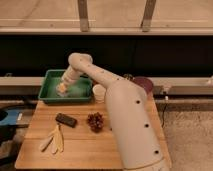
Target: Wipe tray with towel
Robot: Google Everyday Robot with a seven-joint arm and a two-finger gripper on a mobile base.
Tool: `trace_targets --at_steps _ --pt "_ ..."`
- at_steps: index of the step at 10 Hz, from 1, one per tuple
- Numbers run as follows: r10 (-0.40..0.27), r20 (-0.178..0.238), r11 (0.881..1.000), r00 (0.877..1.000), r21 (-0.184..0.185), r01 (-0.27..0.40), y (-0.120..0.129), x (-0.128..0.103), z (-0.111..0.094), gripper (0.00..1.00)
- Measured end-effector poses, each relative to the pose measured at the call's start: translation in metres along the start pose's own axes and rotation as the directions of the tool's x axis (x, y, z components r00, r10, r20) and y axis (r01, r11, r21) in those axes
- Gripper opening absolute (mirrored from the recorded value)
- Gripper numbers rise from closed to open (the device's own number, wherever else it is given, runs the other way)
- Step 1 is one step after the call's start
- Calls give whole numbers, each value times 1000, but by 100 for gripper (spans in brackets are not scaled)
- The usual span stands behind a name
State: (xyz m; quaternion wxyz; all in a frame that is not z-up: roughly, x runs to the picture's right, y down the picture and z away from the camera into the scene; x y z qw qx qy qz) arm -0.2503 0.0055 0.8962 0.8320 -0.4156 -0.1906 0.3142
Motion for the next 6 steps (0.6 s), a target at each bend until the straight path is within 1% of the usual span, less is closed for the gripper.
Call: trace_targets --at_steps 2,3,4,5,6 --pt "37 -7 999 999 12 -36 3 26 -12 0" --pt "62 -10 997 998 35 -62 0 39 -22 0" --pt "86 -9 995 996 55 -86 -8 48 -30 0" --pt "118 -6 990 993 84 -117 -22 59 -43 0" --pt "143 -6 984 990 111 -142 -36 65 -51 0"
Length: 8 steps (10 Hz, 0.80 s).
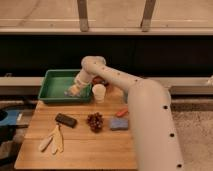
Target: Wipe tray with towel
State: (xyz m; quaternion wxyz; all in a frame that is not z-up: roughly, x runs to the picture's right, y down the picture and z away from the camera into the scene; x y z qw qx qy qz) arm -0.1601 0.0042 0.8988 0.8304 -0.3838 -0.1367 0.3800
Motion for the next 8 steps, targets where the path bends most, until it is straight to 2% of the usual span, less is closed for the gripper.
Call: trace_targets --at_steps 1,4,8 --pt "24 1 999 1000 22 -24 -15 0 -6 0" --pt "74 1 996 997 46 -74 -57 -3 -8 0" --pt "52 -7 999 999 8 -52 -63 -32 24 0"
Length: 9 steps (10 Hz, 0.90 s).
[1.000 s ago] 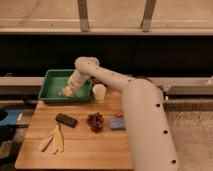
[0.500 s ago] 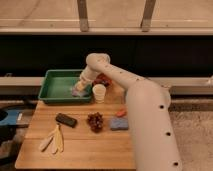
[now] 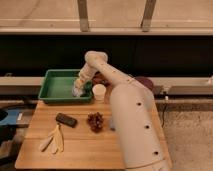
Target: Wipe tray with towel
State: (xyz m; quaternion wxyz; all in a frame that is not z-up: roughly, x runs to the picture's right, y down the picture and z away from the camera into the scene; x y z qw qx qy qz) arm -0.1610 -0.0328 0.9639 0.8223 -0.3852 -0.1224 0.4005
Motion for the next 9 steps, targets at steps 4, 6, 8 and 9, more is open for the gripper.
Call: trace_targets --at_steps 4,6,8,9 --pt "-75 15 993 997 -86 76 34 -21 26 0" --pt "-116 17 983 993 -142 117 68 -23 40 0" --pt "-115 9 981 993 -155 115 80 -12 38 0" --pt "-98 5 984 995 -147 97 79 1 30 0"
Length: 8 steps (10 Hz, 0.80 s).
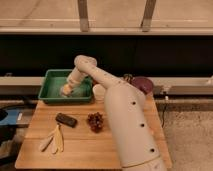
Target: Wipe tray with towel
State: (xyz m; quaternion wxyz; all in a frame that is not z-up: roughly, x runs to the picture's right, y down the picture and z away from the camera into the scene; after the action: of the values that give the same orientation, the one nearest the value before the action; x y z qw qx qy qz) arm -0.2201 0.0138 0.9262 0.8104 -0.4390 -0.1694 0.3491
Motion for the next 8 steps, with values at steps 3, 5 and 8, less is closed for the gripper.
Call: trace_targets --at_steps 3,5,8 --pt "54 -1 998 999 37 -54 -3 35 -25 0" --pt "87 1 992 996 92 -87 -16 46 -41 0" --pt "104 27 976 994 191 -107 -62 28 -63 0"
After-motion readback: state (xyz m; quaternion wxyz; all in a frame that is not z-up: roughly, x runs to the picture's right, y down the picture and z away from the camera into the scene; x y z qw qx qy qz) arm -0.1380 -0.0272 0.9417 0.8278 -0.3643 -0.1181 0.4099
